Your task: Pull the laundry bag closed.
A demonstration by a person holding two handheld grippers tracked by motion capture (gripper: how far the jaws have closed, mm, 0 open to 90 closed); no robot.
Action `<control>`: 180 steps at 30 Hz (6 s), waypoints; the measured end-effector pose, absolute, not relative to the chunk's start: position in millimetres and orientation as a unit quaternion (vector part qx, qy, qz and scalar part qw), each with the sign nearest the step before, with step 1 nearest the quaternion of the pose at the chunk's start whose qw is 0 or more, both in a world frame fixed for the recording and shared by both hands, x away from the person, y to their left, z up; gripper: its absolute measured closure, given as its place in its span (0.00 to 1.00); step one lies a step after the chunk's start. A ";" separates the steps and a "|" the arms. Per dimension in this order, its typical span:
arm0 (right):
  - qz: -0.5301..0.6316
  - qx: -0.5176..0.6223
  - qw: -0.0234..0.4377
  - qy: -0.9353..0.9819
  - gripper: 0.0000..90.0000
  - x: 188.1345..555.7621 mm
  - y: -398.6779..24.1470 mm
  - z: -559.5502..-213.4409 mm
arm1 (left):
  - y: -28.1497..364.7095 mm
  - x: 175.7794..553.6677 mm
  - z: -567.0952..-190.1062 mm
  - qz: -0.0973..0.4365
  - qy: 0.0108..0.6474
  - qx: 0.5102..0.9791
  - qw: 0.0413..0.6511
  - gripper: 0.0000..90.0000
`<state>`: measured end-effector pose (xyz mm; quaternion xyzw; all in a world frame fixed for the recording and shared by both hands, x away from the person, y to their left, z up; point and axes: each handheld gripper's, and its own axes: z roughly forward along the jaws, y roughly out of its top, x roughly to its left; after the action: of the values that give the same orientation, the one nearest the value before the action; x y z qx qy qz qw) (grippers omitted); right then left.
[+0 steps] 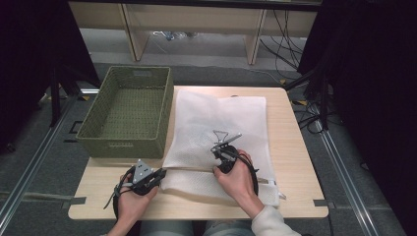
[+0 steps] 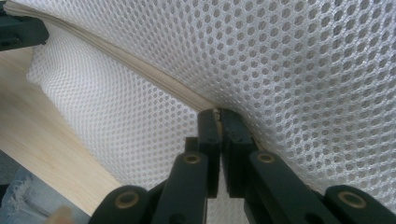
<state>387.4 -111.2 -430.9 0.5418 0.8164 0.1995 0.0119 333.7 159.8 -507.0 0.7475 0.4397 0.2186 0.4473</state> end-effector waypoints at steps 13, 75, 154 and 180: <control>0.200 0.532 0.020 0.823 0.98 388.7 -117.1 -431.8 | 160.8 334.5 -507.6 0.220 0.434 0.750 0.448 0.93; 0.190 0.550 0.025 0.813 0.98 387.8 -132.6 -430.7 | 161.4 334.9 -507.9 0.218 0.435 0.750 0.447 0.93; 0.178 0.576 0.030 0.797 0.98 385.2 -163.5 -431.7 | 158.9 334.6 -509.3 0.208 0.441 0.745 0.456 0.93; 0.177 0.577 0.040 0.796 0.98 386.3 -172.2 -434.4 | 157.9 333.8 -508.5 0.204 0.438 0.748 0.456 0.94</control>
<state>386.3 -172.2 -434.4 0.5774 0.7961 0.1767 0.0402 333.8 157.9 -508.5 0.7478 0.4375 0.2041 0.4557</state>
